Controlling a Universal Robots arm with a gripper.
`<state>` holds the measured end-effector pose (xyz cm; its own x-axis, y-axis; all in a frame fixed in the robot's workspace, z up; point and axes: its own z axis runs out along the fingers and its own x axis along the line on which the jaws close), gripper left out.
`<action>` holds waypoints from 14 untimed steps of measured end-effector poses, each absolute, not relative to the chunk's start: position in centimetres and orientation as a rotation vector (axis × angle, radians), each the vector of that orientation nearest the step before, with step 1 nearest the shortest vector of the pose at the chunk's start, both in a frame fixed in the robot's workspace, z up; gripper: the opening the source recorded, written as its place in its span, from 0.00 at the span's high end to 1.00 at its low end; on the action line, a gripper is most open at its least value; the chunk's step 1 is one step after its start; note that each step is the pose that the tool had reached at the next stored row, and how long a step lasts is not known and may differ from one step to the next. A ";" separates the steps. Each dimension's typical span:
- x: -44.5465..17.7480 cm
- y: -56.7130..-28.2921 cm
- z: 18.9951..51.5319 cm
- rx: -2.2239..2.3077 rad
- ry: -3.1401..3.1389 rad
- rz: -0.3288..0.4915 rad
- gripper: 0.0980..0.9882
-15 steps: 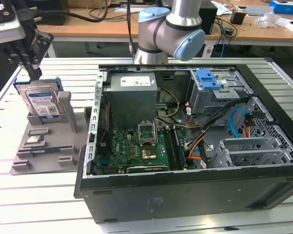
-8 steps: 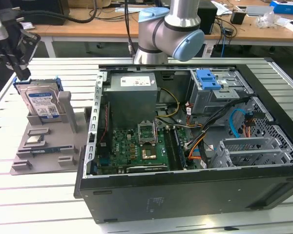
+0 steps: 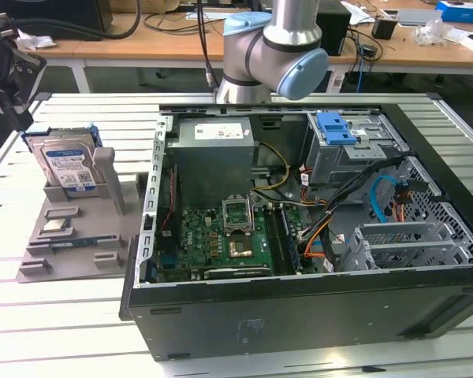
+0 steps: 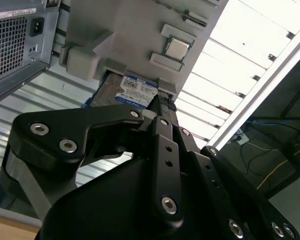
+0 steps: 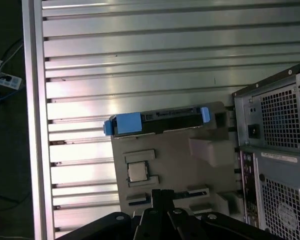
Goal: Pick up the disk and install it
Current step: 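Reach for the disk, then pick up the disk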
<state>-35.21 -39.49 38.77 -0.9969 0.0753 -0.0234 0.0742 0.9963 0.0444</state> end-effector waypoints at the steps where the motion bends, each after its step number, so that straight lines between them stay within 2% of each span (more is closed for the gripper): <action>1: -35.3 -39.4 38.7 0.117 3.114 0.066 0.99; 14: -36.3 -38.8 38.4 0.116 3.114 0.063 0.99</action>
<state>-36.29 -38.80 38.42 -0.9969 0.0751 -0.0236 0.0741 0.9964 0.0414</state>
